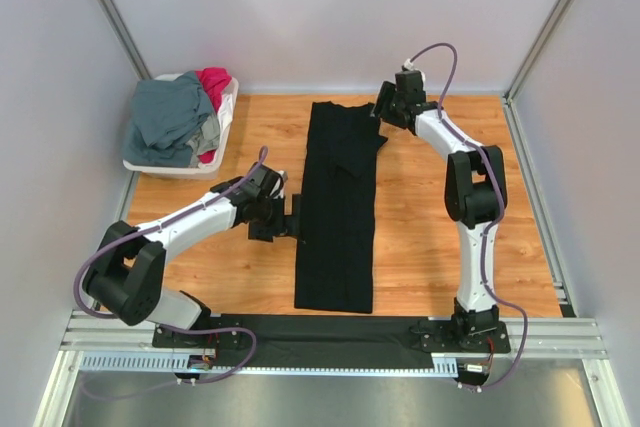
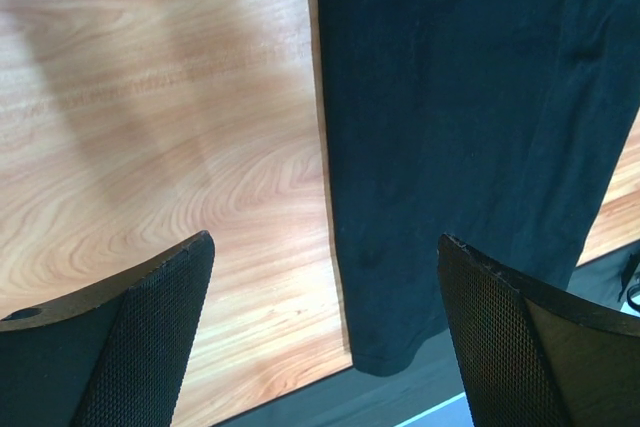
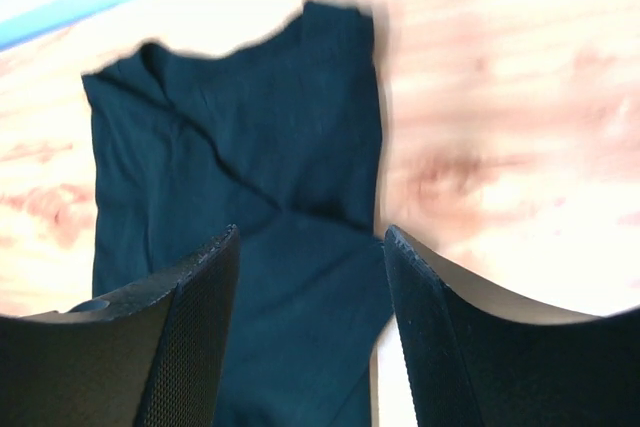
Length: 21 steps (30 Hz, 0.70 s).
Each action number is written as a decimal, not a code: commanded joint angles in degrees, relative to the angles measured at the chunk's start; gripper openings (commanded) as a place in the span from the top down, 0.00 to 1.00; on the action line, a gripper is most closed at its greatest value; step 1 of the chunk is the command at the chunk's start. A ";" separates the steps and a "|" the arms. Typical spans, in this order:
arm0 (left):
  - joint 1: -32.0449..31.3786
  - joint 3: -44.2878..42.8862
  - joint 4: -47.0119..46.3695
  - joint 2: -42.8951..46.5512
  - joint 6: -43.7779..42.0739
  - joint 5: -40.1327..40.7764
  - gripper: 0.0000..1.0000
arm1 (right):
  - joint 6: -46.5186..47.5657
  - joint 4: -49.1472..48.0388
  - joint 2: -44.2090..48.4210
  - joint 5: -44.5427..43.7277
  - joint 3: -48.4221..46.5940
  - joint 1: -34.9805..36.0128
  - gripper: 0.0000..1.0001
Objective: Fold and stack the t-shirts
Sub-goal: Fold the tshirt
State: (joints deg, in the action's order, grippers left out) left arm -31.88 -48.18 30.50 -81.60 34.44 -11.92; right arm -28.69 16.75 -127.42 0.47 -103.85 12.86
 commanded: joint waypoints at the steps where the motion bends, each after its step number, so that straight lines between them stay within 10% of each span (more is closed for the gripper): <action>1: 0.06 -3.14 0.35 -1.36 -2.62 -0.38 0.02 | 5.13 6.17 -2.83 -6.60 -6.53 1.64 0.38; 21: 2.17 -2.53 1.32 -2.16 -3.85 -0.47 0.02 | 9.00 15.77 -8.37 -11.98 -10.23 4.36 0.60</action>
State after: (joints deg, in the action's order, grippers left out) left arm -29.95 -50.09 31.99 -83.94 31.68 -11.92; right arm -20.88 31.99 -135.06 -10.20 -111.07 17.32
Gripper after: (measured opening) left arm 0.982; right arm 0.412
